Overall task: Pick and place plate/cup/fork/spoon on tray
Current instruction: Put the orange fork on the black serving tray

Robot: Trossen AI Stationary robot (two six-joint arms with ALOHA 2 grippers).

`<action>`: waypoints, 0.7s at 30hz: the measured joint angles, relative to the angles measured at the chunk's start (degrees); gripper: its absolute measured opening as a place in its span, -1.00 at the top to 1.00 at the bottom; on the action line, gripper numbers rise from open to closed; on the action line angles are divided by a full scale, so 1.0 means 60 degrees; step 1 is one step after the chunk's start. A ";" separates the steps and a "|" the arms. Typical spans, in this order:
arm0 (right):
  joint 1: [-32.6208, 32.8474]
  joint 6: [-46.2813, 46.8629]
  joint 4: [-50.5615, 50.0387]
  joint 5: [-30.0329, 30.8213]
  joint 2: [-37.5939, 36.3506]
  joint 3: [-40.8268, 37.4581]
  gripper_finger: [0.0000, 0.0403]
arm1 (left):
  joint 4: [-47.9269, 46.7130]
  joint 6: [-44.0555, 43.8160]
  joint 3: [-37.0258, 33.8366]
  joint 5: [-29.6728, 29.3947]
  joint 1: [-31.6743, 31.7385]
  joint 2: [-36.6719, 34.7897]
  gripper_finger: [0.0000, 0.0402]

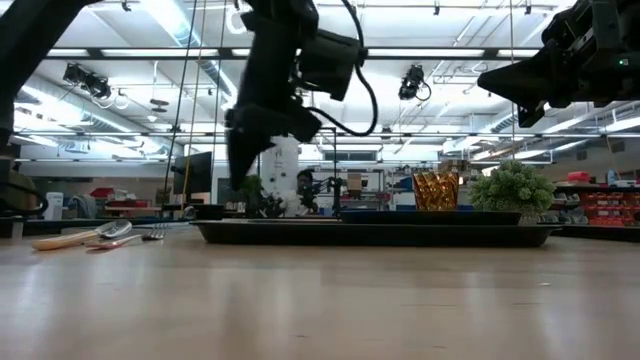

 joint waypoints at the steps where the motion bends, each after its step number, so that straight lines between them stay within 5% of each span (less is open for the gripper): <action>1: 0.0000 0.0001 -0.0001 0.0000 -0.0001 0.0000 0.83 | -0.0196 0.0040 -0.0093 -0.0238 -0.0220 -0.0002 0.89; 5: -0.0002 0.0001 -0.0002 0.0000 -0.0001 0.0000 0.83 | -0.0587 0.0095 -0.0892 -0.1561 -0.1091 -0.0010 0.89; 10: -0.0002 -0.0001 -0.0002 0.0000 -0.0001 0.0001 0.83 | -0.0383 -0.0136 -0.2464 -0.1853 -0.1745 -0.0583 0.93; 21: -0.0002 -0.0002 0.0045 0.0002 0.0000 0.0000 0.83 | 0.2536 -0.3950 -0.6436 -0.1768 -0.1694 -0.4896 0.96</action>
